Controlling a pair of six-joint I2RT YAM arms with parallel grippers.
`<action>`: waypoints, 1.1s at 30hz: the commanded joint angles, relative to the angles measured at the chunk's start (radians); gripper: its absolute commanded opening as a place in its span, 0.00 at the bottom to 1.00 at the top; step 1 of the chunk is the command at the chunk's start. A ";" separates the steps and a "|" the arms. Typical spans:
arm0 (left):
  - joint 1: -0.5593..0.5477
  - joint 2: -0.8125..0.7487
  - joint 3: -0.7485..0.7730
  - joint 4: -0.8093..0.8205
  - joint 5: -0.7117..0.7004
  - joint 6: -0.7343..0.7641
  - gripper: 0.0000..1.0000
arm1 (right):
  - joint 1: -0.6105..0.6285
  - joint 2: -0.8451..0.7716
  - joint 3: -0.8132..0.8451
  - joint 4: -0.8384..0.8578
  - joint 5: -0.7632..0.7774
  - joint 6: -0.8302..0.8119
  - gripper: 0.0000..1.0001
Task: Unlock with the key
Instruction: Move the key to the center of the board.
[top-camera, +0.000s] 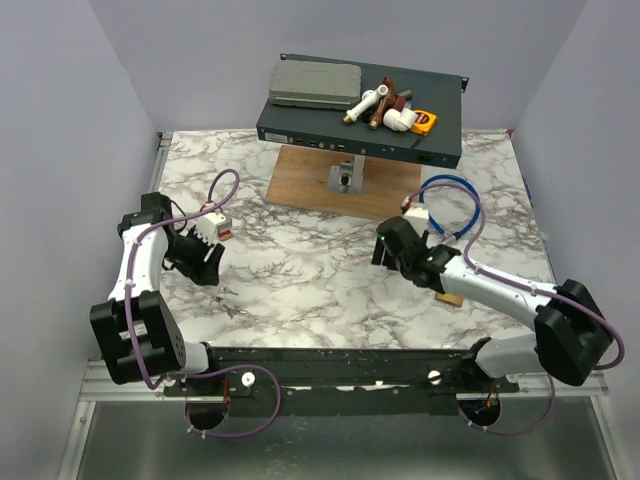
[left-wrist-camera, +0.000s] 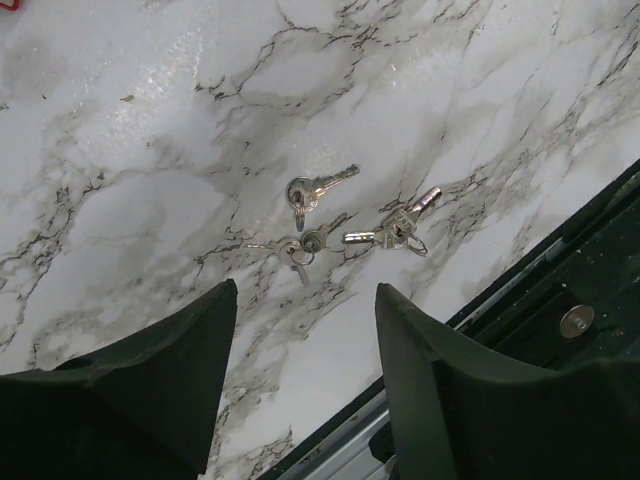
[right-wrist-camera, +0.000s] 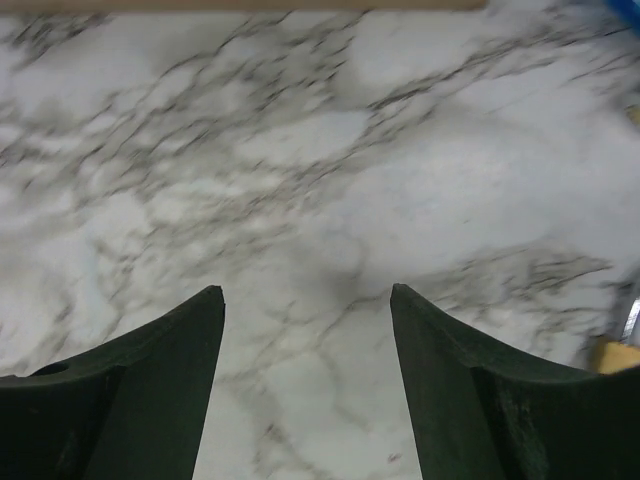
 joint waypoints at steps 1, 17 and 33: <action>0.012 -0.008 -0.010 -0.029 0.010 0.022 0.55 | -0.099 0.058 0.042 0.033 -0.060 -0.128 0.70; 0.205 -0.007 0.052 -0.137 -0.140 0.233 0.67 | 0.298 0.635 0.559 0.334 -0.288 -0.422 0.88; 0.339 0.171 0.257 -0.168 -0.039 0.040 0.75 | 0.434 1.035 1.005 0.388 -0.410 -0.577 1.00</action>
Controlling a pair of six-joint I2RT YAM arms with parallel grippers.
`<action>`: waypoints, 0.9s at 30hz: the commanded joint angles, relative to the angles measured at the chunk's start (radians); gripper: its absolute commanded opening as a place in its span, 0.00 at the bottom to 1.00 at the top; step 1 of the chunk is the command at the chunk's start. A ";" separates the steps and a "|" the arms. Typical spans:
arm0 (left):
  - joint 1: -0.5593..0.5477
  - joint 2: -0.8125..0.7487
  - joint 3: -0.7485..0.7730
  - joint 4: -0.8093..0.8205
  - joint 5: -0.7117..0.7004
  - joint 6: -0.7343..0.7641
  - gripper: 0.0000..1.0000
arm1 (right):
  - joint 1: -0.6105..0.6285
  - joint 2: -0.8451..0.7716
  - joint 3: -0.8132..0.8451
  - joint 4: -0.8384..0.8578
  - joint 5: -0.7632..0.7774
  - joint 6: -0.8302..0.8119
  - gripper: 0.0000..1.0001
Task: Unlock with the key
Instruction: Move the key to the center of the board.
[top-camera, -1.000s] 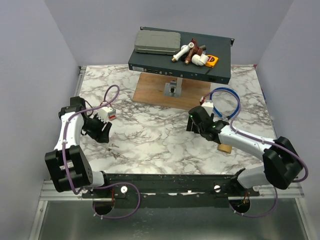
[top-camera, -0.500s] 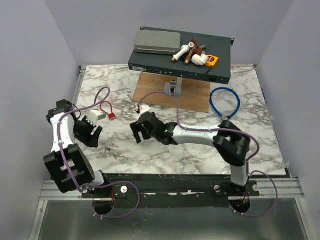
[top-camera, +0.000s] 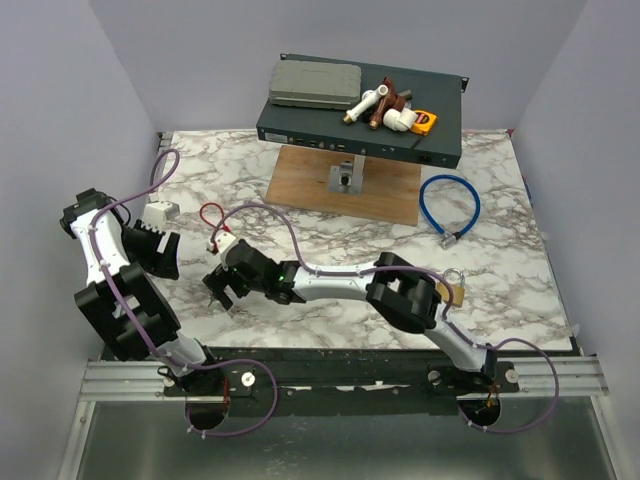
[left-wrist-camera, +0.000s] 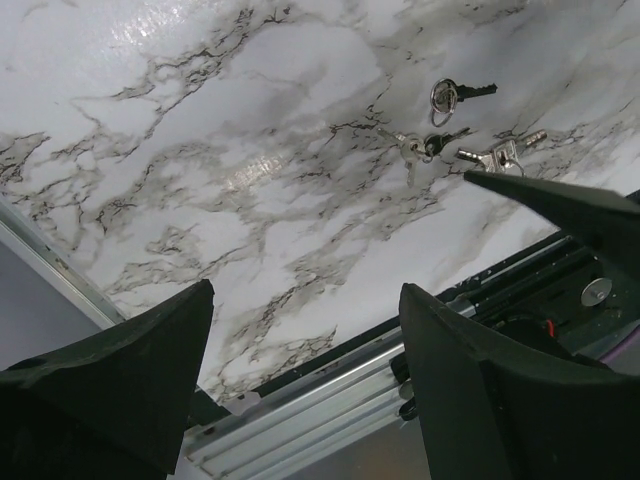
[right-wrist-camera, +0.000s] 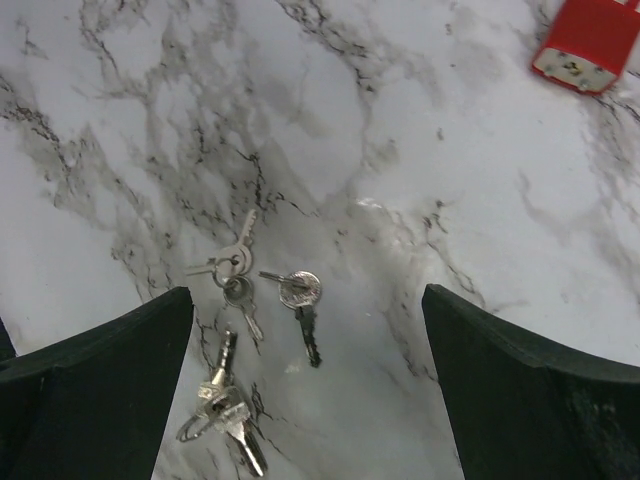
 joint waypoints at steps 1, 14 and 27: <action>0.004 0.007 -0.009 0.016 0.027 -0.050 0.75 | 0.035 0.077 0.095 0.019 -0.020 -0.060 1.00; 0.005 -0.012 -0.002 -0.020 0.028 -0.026 0.75 | 0.073 0.230 0.185 0.008 0.164 -0.105 0.93; 0.003 -0.037 -0.023 -0.035 0.036 -0.006 0.75 | 0.073 0.053 -0.168 0.210 0.247 -0.062 0.29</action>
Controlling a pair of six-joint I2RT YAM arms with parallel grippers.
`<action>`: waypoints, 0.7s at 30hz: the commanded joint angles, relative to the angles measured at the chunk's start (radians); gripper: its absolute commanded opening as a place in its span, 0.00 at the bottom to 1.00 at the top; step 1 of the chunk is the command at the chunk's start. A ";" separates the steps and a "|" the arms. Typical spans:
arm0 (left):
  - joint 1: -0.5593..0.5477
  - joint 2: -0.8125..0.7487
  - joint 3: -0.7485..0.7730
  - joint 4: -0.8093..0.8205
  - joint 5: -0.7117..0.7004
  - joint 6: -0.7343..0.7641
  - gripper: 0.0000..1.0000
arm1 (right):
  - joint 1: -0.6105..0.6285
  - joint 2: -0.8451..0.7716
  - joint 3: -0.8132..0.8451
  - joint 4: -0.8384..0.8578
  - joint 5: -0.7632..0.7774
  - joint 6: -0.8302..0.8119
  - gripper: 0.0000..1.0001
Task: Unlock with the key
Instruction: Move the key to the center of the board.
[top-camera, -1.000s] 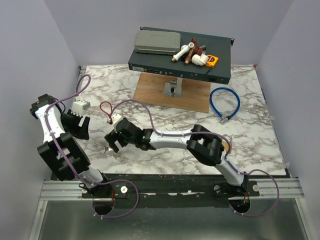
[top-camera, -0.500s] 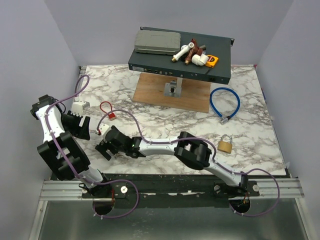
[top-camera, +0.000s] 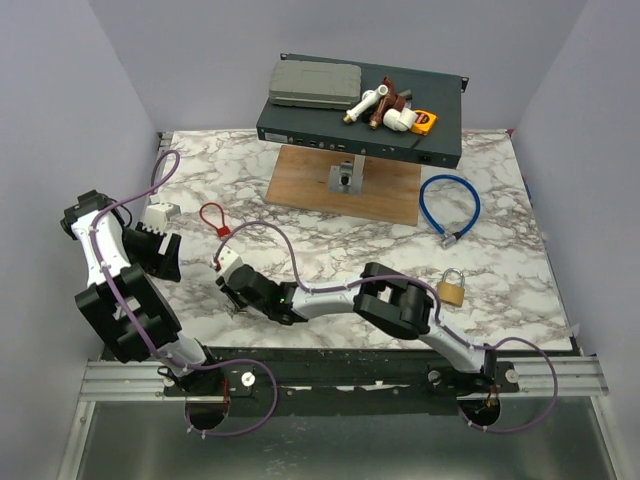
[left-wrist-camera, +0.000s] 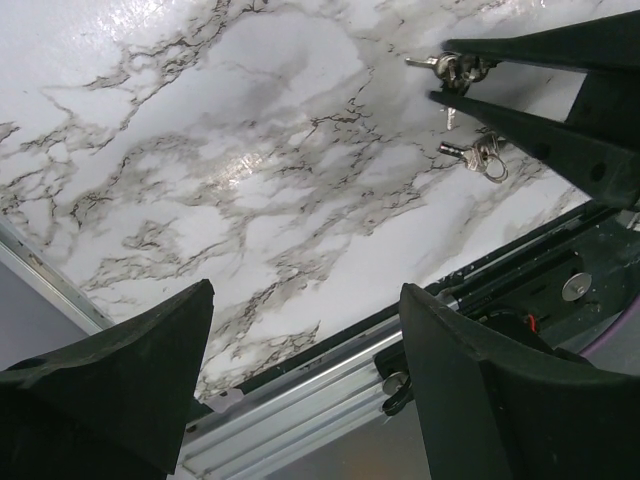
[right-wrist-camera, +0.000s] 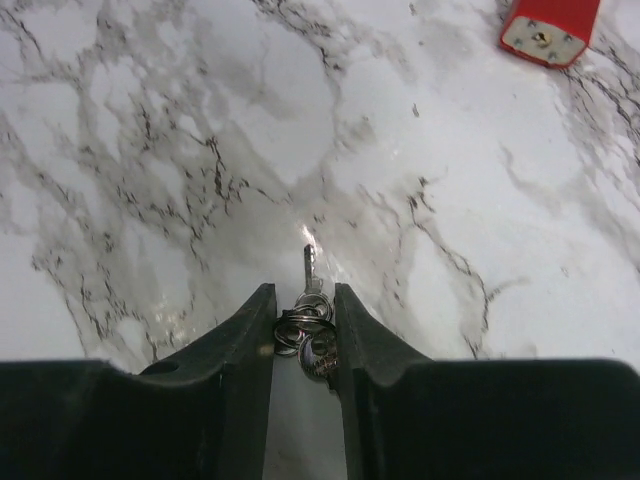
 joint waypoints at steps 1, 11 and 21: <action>0.002 -0.035 -0.012 -0.017 0.033 0.022 0.75 | 0.007 -0.069 -0.154 -0.016 0.055 0.022 0.29; 0.002 -0.038 -0.011 -0.030 0.046 0.035 0.74 | -0.005 -0.236 -0.431 0.010 0.184 0.104 0.23; -0.018 -0.031 -0.011 -0.035 0.054 0.046 0.75 | -0.044 -0.488 -0.773 -0.018 0.289 0.205 0.26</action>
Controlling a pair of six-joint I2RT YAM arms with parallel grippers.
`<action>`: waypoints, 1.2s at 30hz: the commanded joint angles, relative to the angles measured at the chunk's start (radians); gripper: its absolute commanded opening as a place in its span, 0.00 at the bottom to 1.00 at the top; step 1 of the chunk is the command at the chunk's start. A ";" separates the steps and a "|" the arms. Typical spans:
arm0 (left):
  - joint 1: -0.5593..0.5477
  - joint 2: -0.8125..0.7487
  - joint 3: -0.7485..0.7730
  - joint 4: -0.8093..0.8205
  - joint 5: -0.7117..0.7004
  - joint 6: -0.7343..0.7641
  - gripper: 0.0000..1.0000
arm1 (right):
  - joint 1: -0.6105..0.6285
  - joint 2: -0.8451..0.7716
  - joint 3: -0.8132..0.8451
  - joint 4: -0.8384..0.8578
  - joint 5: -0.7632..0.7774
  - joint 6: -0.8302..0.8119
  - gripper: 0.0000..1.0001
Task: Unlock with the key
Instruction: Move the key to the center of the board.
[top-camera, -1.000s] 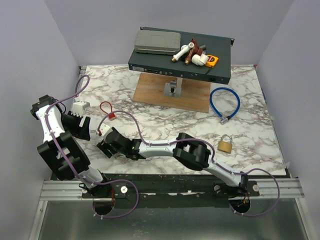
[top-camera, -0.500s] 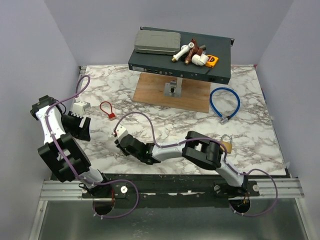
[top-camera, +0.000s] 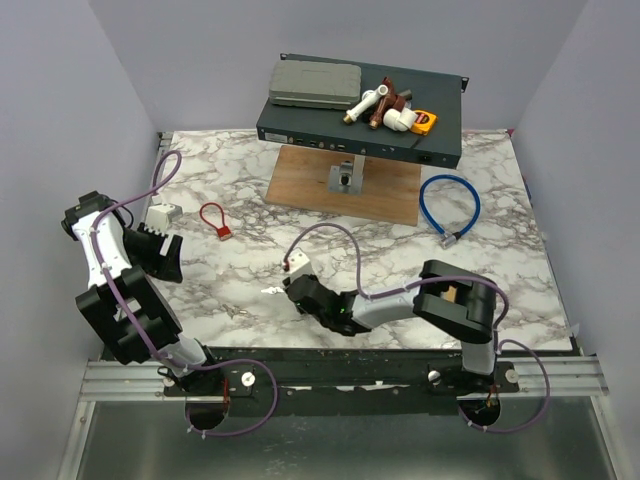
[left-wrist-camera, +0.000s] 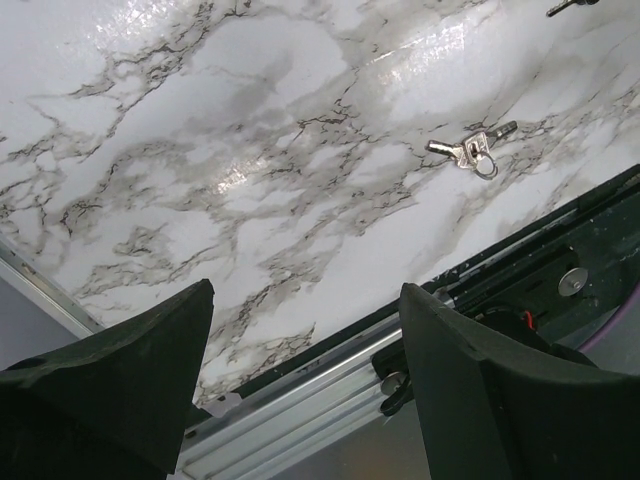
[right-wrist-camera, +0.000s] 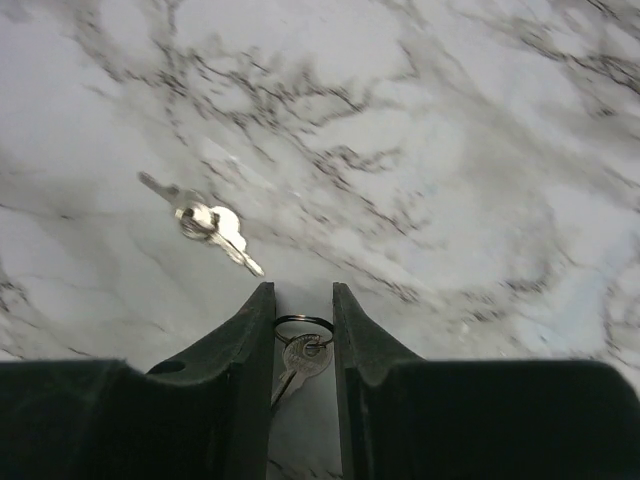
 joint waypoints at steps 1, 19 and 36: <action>-0.015 -0.016 -0.001 -0.022 0.040 0.023 0.75 | -0.014 -0.080 -0.123 -0.107 0.086 0.048 0.28; -0.029 -0.030 0.029 -0.063 0.070 0.025 0.79 | -0.007 -0.001 0.261 -0.052 -0.303 -0.144 0.88; -0.028 -0.022 0.071 -0.079 0.061 0.012 0.81 | 0.059 0.207 0.408 -0.044 -0.494 -0.247 0.78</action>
